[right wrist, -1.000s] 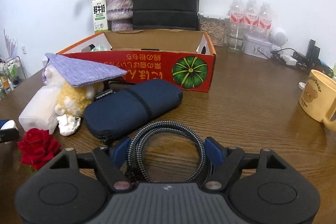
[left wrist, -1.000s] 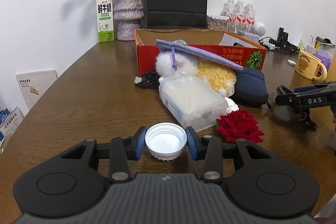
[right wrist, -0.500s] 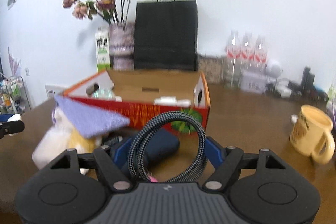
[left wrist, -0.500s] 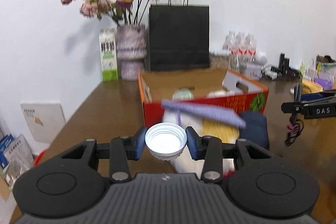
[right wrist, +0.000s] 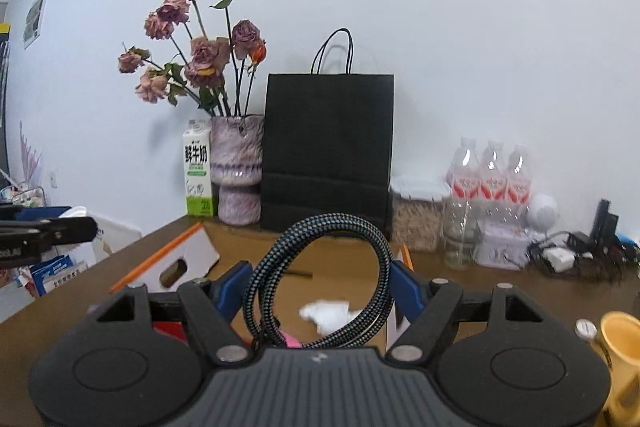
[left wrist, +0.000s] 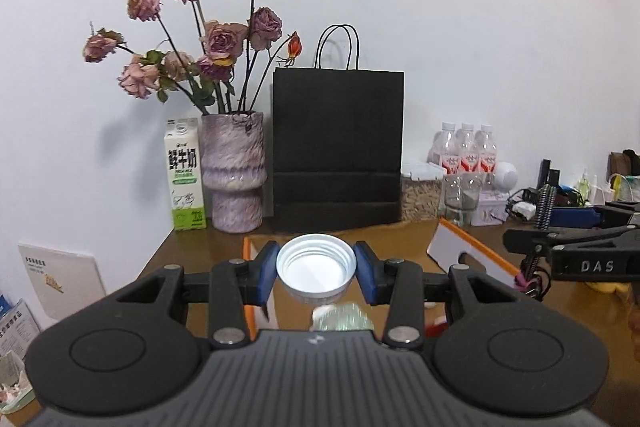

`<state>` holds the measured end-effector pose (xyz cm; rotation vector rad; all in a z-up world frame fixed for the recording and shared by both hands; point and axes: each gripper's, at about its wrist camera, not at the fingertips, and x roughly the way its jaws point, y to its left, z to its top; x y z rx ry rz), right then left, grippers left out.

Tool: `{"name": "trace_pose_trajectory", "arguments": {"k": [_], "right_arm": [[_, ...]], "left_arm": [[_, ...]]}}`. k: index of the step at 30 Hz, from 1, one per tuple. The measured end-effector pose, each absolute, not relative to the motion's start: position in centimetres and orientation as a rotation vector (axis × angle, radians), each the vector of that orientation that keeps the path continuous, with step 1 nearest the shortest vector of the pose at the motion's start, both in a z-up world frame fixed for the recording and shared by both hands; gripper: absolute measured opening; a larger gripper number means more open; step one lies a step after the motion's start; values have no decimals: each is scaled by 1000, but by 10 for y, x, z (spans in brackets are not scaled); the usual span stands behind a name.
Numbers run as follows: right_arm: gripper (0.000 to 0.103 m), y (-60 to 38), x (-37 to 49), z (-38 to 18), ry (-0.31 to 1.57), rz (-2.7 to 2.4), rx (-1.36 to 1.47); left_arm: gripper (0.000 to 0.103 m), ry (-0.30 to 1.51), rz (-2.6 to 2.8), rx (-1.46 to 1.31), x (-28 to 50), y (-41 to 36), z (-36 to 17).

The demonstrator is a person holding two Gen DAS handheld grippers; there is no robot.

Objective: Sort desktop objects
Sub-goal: 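Carry cap and cable into the box and open both tools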

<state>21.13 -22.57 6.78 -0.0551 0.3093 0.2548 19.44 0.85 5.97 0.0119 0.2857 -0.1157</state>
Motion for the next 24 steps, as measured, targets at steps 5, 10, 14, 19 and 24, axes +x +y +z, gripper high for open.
{"name": "trace_pose_trajectory", "arguments": {"k": [5, 10, 14, 19, 24], "right_arm": [[73, -213, 261, 63, 341, 250, -57], [73, -205, 306, 45, 408, 247, -58], [73, -199, 336, 27, 475, 247, -80], [73, -198, 354, 2, 566, 254, -108], [74, -199, 353, -2, 575, 251, -106]], "left_arm": [[41, 326, -125, -18, 243, 5, 57], [41, 397, -122, -58, 291, 1, 46], [41, 495, -130, -64, 327, -2, 27], [41, 602, -116, -55, 354, -2, 3], [44, 674, -85, -23, 359, -5, -13]]}}
